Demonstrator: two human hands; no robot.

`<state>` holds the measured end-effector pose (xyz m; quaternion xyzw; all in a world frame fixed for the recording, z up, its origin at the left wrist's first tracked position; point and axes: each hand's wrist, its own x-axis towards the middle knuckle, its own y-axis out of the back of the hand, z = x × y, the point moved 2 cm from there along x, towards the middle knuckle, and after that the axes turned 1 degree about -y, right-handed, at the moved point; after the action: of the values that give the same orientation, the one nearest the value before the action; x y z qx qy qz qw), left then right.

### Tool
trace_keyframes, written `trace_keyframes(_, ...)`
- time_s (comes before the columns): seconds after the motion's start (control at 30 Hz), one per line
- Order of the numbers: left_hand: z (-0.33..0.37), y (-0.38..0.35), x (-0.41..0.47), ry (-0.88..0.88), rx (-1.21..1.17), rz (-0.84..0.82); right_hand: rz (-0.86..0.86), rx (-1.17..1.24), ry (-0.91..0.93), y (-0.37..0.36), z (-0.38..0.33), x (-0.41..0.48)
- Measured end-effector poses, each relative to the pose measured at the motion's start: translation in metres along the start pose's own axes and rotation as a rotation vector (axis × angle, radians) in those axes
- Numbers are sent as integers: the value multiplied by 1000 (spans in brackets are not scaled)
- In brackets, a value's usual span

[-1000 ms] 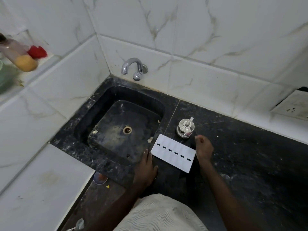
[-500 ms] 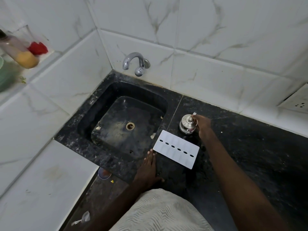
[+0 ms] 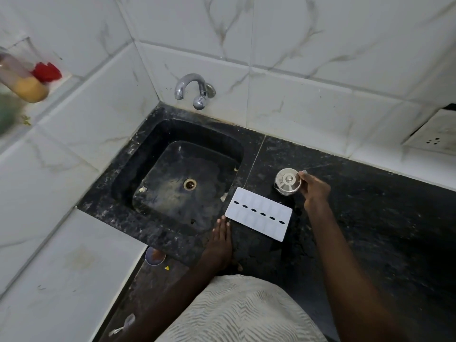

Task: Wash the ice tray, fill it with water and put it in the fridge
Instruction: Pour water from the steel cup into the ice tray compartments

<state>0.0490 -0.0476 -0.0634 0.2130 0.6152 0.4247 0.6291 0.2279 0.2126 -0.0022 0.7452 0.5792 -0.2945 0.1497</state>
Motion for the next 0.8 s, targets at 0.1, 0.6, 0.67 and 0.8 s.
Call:
trace_keyframes(0.1, 2, 0, 0, 6, 28, -1, 22, -34, 67, 15, -3, 0)
trace_keyframes(0.6, 4, -3, -1, -9, 91, 2, -30, -426, 356, 44, -4, -8)
trace_keyframes(0.67, 3, -3, -1, -6, 92, 4, -57, -450, 376, 42, -3, -11)
trace_keyframes(0.8, 4, -2, -1, -2, 94, 2, -98, -479, 395, 38, -1, -14)
